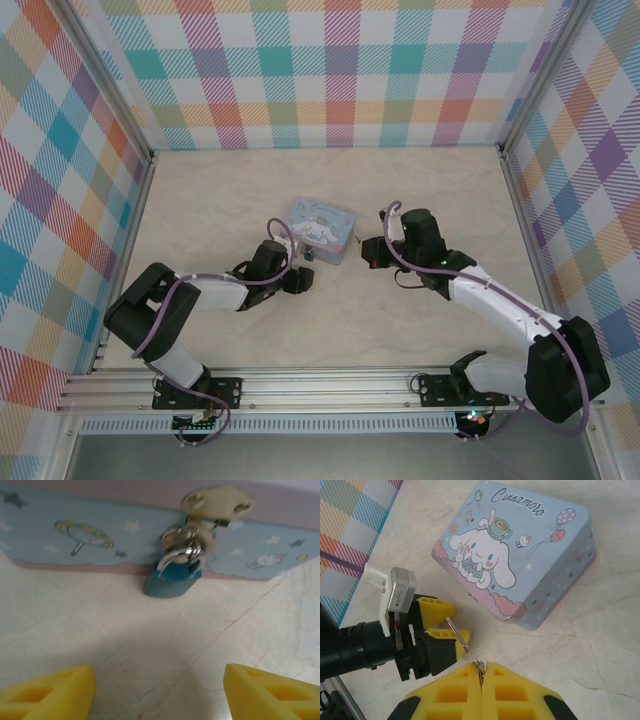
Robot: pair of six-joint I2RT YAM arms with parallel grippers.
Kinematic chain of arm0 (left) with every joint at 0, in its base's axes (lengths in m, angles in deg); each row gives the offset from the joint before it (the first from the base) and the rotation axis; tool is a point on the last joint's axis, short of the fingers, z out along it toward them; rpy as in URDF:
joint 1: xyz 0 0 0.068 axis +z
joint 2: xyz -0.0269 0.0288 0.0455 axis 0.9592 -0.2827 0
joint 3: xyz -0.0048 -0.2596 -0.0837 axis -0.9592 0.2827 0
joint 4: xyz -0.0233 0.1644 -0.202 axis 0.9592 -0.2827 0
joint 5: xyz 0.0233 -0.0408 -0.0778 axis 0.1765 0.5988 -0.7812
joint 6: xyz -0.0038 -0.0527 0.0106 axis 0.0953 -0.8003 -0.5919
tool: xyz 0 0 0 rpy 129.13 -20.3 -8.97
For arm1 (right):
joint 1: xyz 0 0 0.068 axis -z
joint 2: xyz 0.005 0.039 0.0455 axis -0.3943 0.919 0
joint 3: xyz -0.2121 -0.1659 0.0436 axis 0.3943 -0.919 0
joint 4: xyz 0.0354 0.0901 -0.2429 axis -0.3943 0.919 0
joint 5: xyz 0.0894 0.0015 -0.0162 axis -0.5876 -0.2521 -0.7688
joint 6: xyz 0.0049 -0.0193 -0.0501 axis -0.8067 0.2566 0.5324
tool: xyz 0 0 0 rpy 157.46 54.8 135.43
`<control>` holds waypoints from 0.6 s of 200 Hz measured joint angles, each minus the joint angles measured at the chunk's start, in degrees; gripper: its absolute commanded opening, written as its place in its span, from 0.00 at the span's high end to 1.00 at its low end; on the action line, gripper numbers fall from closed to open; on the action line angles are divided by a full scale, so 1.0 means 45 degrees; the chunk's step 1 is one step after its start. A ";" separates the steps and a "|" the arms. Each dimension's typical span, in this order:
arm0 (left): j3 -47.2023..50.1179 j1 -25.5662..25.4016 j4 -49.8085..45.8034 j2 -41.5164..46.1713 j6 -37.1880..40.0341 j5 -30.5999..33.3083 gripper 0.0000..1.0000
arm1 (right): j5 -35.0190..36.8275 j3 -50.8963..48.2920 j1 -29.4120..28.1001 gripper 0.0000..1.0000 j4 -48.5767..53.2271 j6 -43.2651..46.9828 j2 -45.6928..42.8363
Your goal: Unlock a padlock with a key
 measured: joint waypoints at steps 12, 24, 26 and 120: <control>-0.0204 -0.0175 0.0112 -0.0296 0.0019 0.0340 0.31 | 0.0058 -0.0102 0.0000 0.95 0.0073 -0.0005 -0.0175; -0.0301 -0.0287 0.0248 -0.0505 0.0019 0.0685 0.31 | 0.0151 -0.0204 0.0000 0.94 0.0155 -0.0010 -0.0316; -0.0316 -0.0301 0.0248 -0.0525 0.0019 0.0729 0.31 | 0.0160 -0.0219 0.0000 0.94 0.0160 -0.0005 -0.0340; -0.1122 -0.0466 0.0869 -0.1588 0.0019 0.1613 0.36 | 0.0432 -0.0447 0.0000 0.94 0.0447 0.0005 -0.0563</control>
